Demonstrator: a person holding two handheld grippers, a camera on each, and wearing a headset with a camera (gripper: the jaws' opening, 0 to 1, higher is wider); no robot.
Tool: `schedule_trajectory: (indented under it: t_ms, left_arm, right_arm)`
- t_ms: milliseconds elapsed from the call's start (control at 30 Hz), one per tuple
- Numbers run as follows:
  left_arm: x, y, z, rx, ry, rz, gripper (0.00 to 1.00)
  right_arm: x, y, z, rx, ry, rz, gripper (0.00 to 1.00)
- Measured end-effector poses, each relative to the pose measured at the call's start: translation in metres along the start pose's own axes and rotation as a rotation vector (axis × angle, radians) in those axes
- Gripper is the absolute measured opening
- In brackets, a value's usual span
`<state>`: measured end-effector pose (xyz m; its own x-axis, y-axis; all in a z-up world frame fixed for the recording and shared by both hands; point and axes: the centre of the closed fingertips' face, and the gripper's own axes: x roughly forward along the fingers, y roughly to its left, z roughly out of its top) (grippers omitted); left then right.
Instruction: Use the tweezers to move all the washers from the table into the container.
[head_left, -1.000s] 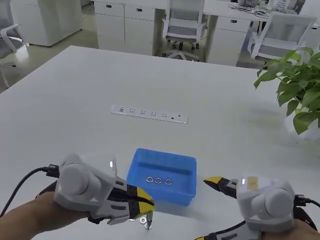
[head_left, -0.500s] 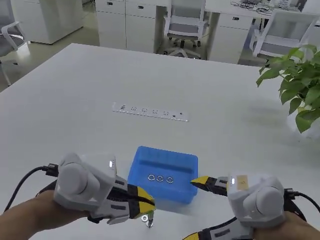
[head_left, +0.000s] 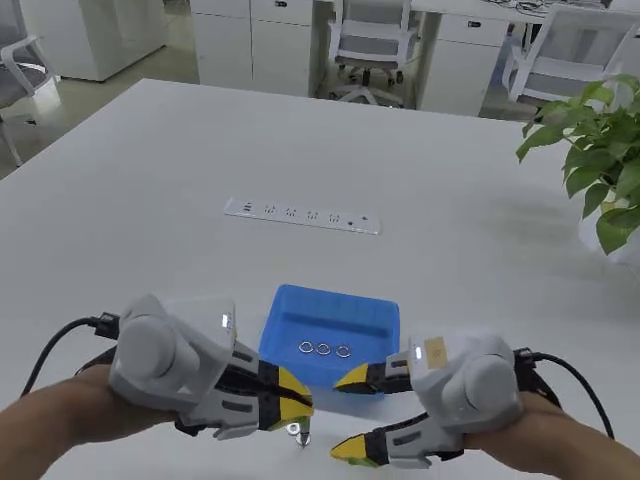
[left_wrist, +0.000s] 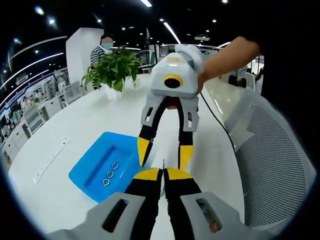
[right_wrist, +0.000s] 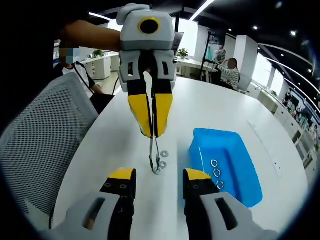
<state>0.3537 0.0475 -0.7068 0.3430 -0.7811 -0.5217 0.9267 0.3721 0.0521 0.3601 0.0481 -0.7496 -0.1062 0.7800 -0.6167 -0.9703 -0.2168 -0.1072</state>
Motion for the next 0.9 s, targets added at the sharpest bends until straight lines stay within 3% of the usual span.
schedule_trajectory:
  t_ms: [200,467,900]
  left_arm:
    - [0.0,-0.001,0.001,0.003,0.007,-0.01,0.06]
    - [0.001,-0.001,0.001,0.004,0.01,-0.015,0.07]
    - [0.001,0.001,0.001,0.007,0.02,-0.017,0.06]
  right_arm:
    - [0.014,0.003,0.004,-0.061,0.021,0.048,0.29]
    - [0.024,0.004,0.006,-0.091,0.032,0.087,0.21]
    - [0.031,0.009,0.005,-0.064,0.022,0.119,0.11]
